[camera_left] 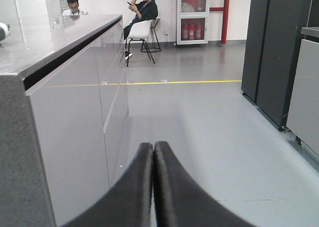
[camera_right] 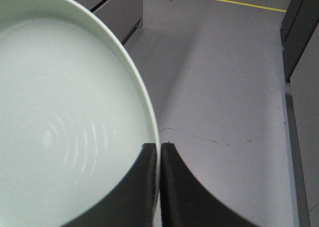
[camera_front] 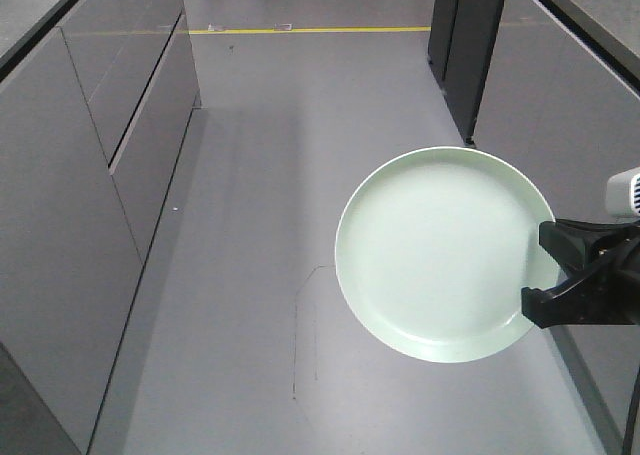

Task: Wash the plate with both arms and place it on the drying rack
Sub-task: 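Hold the plate raised in the right gripper while driving down the aisle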

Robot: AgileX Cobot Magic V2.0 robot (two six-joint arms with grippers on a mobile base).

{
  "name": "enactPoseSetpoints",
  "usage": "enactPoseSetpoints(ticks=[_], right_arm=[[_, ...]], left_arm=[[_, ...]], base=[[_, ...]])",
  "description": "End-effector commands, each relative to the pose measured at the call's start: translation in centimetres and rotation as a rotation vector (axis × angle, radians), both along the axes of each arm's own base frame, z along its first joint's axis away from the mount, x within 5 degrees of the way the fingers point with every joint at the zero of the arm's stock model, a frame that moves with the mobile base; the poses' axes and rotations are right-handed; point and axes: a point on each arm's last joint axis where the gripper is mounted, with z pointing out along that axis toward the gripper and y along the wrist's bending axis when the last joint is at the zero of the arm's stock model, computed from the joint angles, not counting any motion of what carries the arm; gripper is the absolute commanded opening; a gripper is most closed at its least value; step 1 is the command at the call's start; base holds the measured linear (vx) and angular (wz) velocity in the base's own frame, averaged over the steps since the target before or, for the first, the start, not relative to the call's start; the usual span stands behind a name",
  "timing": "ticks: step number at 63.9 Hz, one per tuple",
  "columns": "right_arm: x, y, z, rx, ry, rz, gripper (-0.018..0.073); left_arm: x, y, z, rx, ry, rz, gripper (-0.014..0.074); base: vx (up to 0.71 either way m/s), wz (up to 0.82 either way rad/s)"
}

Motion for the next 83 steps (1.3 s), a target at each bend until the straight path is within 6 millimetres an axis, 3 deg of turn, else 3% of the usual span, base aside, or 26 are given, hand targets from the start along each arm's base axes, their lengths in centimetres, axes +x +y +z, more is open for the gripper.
enactPoseSetpoints(ticks=[1, 83], right_arm=[[0.14, -0.04, 1.9, 0.02, -0.119, 0.0, -0.0009], [0.14, -0.03, 1.91, 0.02, -0.12, 0.0, -0.0009]], left_arm=[[-0.02, -0.04, 0.02, -0.011, -0.067, -0.004, -0.0006], [-0.02, -0.04, 0.02, -0.011, -0.067, -0.004, -0.0006]], base=[[0.18, -0.04], [0.18, 0.0]])
